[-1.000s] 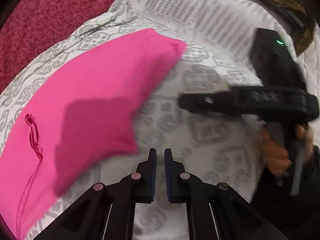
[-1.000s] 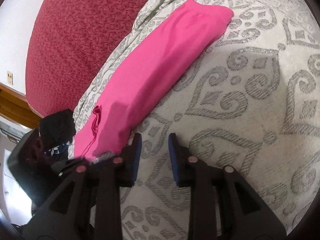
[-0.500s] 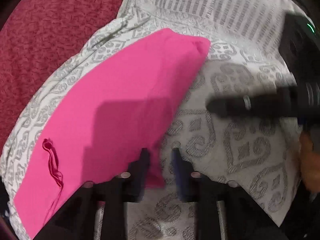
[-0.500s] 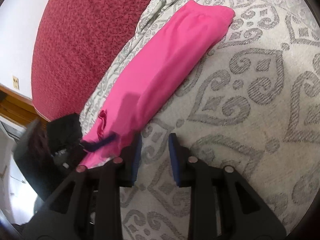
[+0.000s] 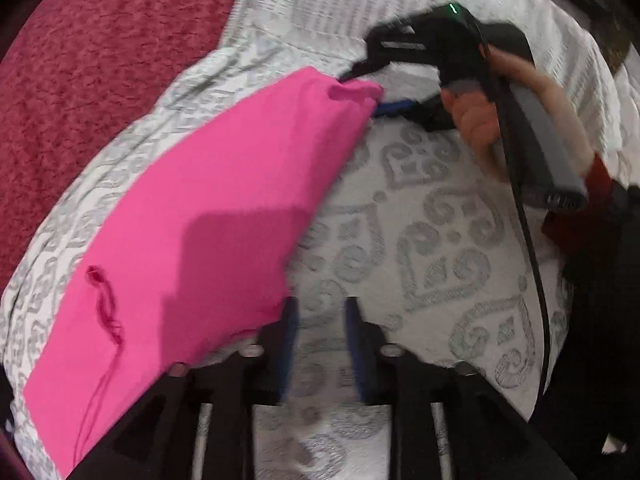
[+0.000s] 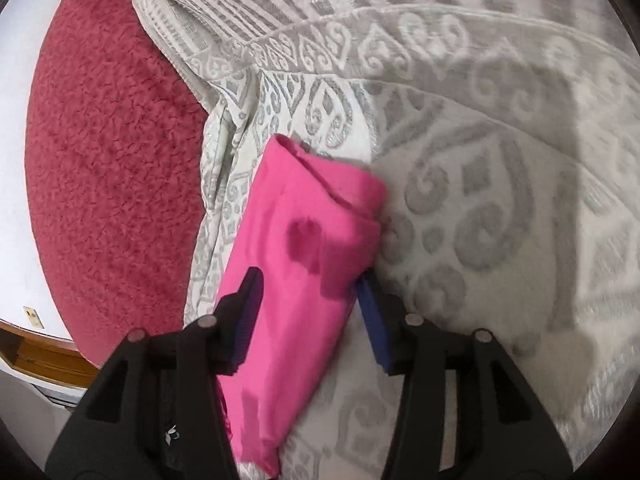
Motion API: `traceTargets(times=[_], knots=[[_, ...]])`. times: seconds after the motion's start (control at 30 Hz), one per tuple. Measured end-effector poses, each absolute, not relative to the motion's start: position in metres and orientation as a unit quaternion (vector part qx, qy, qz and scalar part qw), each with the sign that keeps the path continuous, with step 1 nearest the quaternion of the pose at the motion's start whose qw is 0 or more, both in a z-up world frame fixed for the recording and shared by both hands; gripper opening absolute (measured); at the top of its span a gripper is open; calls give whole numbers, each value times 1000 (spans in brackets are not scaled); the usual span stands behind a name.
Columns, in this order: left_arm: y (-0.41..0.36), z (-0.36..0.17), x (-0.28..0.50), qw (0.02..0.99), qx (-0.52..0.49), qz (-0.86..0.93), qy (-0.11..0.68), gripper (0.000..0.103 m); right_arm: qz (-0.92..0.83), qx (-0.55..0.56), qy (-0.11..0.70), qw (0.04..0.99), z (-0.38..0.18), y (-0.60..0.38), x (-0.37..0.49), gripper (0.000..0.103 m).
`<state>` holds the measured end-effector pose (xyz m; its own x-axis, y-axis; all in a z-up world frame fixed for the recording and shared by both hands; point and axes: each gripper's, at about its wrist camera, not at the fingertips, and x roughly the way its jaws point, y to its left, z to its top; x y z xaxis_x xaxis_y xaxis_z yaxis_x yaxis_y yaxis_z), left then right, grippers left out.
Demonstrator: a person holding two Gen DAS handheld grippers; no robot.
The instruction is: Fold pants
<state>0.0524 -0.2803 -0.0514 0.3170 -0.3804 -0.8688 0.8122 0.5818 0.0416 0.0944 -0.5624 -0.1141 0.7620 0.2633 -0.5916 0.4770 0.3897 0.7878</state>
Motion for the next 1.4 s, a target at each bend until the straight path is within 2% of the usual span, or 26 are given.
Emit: traceTargets(times=[0.03,0.1,0.17,0.23,0.27,0.3,0.47,0.53,0.67,0.97,1.0,1.07,1.13,1.2,1.23,1.33,1.4], knots=[[-276,-47,57,783,241,-373,435,50,-71,544,340,764,-114,-562,97,52],[-265,-38,70,806,225,-346,424,61,-72,530,342,772,-112,-561,101,53],[-247,-30,91,826,198,-316,423,62,-73,518,342,781,-110,-560,104,53],[-225,-27,111,840,167,-284,432,64,-73,503,345,789,-108,-556,107,35],[-211,-28,122,846,148,-264,440,65,-73,495,349,792,-109,-556,108,13],[-200,-29,133,850,130,-248,447,65,-78,489,354,793,-111,-557,108,10],[-144,-43,185,845,0,-196,497,65,-81,479,344,803,-105,-555,103,9],[-140,-55,192,839,-23,-196,508,65,-85,458,341,817,-97,-549,100,9],[-157,-79,190,828,15,-199,523,65,-90,449,340,821,-94,-544,99,9],[-190,-82,185,834,121,-191,504,67,-96,490,351,792,-104,-552,88,21],[-188,-81,187,833,119,-190,506,66,-97,489,354,792,-103,-551,88,21],[-184,-79,189,830,106,-202,509,55,-100,485,355,793,-100,-549,86,21],[-178,-77,188,827,93,-216,511,34,-121,466,351,803,-91,-546,82,21],[-167,-76,190,824,70,-222,516,21,-138,432,343,822,-75,-540,77,21],[-160,-75,193,821,49,-226,521,17,-138,415,337,833,-67,-535,76,22],[-151,-75,196,818,29,-226,529,17,-59,384,335,858,-45,-504,88,24],[-151,-75,193,816,29,-226,531,18,57,361,371,854,-42,-461,118,38]])
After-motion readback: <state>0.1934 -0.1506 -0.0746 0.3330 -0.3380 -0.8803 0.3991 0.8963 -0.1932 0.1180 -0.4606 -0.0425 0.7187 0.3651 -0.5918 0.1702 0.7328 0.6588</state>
